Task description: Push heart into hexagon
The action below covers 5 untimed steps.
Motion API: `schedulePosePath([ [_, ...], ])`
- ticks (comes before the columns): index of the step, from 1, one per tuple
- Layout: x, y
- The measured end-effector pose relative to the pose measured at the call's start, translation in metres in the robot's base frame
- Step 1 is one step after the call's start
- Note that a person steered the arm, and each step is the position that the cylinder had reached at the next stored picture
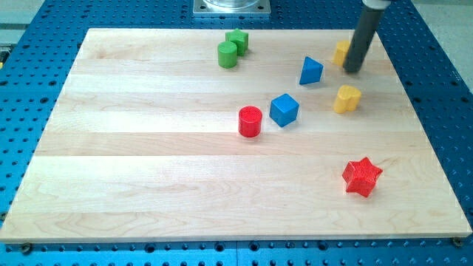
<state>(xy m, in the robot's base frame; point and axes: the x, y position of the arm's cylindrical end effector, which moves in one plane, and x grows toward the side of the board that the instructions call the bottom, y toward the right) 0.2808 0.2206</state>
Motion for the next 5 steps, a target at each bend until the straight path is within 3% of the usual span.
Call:
schedulePosePath([
  [1, 0.008, 0.006],
  [2, 0.121, 0.009],
  [3, 0.148, -0.006],
  [4, 0.142, -0.058],
  [5, 0.113, -0.058],
])
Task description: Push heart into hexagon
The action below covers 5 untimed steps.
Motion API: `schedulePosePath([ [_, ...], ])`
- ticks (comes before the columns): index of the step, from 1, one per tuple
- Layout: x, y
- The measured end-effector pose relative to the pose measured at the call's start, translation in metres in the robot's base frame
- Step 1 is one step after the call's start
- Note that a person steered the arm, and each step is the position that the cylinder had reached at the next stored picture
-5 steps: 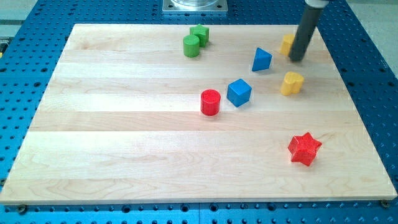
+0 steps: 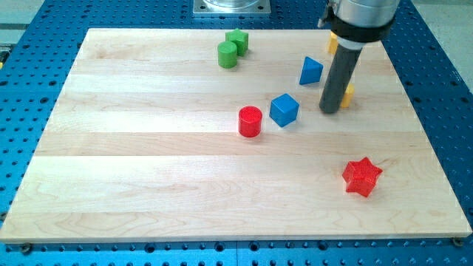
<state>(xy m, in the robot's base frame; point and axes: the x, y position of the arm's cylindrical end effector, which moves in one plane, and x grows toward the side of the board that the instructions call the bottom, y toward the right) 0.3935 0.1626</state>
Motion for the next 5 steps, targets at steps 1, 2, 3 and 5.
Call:
schedulePosePath([
  [1, -0.007, 0.02],
  [2, 0.003, 0.024],
  [3, -0.003, 0.033],
  [5, -0.065, 0.078],
])
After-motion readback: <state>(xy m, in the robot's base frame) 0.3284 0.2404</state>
